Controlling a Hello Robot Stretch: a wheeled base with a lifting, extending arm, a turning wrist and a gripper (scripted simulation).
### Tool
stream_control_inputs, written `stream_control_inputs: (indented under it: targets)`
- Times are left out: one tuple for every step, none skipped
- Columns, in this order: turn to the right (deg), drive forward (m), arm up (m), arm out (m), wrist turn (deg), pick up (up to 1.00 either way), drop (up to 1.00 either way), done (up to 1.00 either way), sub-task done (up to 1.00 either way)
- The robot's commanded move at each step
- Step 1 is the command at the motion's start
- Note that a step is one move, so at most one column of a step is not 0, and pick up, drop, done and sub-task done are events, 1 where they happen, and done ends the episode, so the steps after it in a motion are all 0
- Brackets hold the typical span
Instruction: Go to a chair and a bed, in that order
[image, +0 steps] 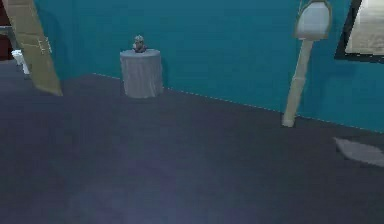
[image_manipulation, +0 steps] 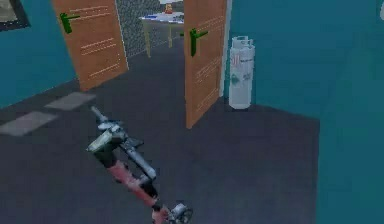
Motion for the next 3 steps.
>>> stream_control_inputs:
  targets:
    - [-45.0, 0.00, 0.00, 0.00, 0.0, 0.00, 0.00, 0.00, 0.00]
    - [-15.0, 0.00, 0.00, 0.00, 0.0, 0.00, 0.00, 0.00, 0.00]
    - [0.0, 0.30, 0.00, 0.00, 0.0, 0.00, 0.00, 0.00, 0.00]
